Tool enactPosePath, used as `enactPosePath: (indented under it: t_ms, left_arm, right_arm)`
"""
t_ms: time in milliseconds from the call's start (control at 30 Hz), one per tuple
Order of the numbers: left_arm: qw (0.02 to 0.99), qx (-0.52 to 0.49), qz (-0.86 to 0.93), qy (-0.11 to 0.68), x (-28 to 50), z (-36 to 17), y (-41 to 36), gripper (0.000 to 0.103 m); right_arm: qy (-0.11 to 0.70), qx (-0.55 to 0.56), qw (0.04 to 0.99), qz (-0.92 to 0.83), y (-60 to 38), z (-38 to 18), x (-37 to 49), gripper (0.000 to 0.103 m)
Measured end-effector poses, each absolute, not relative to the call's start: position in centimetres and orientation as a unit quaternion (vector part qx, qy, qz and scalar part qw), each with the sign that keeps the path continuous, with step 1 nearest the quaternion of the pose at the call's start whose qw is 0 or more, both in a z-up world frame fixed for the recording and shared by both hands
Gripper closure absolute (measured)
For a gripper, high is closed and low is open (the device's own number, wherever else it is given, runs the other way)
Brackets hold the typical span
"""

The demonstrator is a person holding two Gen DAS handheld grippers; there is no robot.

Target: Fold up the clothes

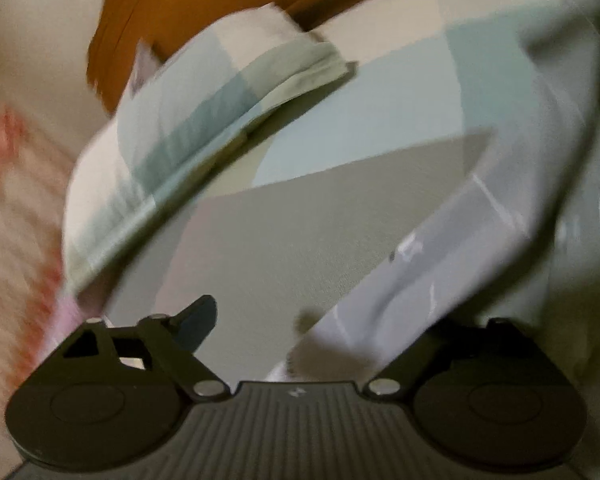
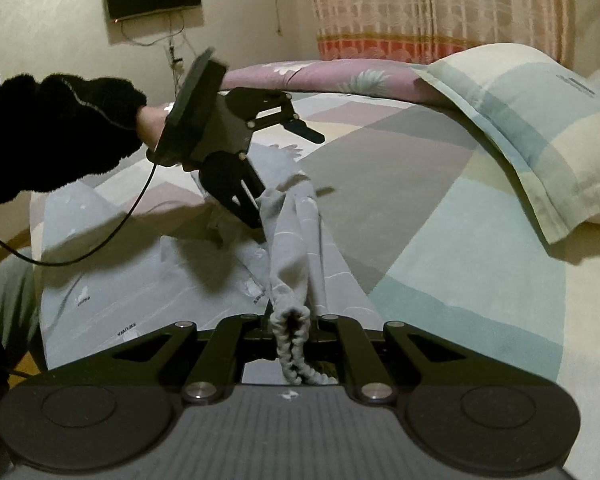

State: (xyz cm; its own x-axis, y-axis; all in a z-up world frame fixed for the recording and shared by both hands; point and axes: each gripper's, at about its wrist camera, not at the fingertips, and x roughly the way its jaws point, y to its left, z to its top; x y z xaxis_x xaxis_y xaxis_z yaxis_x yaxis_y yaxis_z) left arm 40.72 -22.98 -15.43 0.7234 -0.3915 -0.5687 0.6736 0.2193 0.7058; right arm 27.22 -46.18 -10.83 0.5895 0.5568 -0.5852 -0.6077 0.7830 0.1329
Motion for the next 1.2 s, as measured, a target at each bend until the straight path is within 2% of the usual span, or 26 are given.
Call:
enactPosePath:
  t_ms: [100,300,367,433,467,500,533,567,600,767,1200]
  left_arm:
    - [0.751,0.557,-0.341,0.095,40.3,-16.2,-22.3,0.018]
    - [0.742,0.571,-0.342,0.074,41.0,-16.6,-21.0,0.018]
    - [0.736,0.577,-0.349,0.060,41.0,-16.9,-20.6,0.020]
    - [0.738,0.572,-0.354,0.063,40.9,-17.0,-20.5,0.027]
    - [0.737,0.572,-0.356,0.065,40.8,-17.1,-20.5,0.032]
    - [0.731,0.576,-0.360,0.067,40.3,-17.3,-20.6,0.049]
    - [0.721,0.586,-0.364,0.067,39.7,-17.7,-20.6,0.072]
    - [0.707,0.600,-0.368,0.065,38.9,-18.2,-20.8,0.084]
    - [0.698,0.610,-0.369,0.067,38.4,-18.7,-20.9,0.102]
    - [0.723,0.576,-0.365,0.110,38.4,-16.9,-21.5,0.101]
    - [0.734,0.565,-0.356,0.119,31.7,-9.6,-19.1,0.102]
  right_arm:
    - [0.312,-0.035,0.892,0.326,-46.5,-10.9,27.1,0.093]
    - [0.317,-0.034,0.891,0.322,-46.6,-11.0,26.9,0.093]
    - [0.318,-0.032,0.892,0.321,-46.8,-11.0,26.9,0.093]
    - [0.319,-0.030,0.892,0.319,-46.9,-11.2,26.8,0.093]
    - [0.319,-0.028,0.892,0.319,-47.0,-11.2,26.7,0.093]
    - [0.320,-0.027,0.892,0.317,-47.1,-11.3,26.7,0.093]
    - [0.321,-0.026,0.892,0.316,-47.2,-11.3,26.8,0.093]
    - [0.323,-0.024,0.893,0.314,-47.3,-11.4,26.8,0.093]
    - [0.324,-0.022,0.893,0.311,-47.3,-11.5,26.8,0.093]
    - [0.331,-0.024,0.895,0.299,-47.2,-11.4,27.0,0.093]
    - [0.323,-0.104,0.910,0.237,-46.3,-9.5,26.2,0.092]
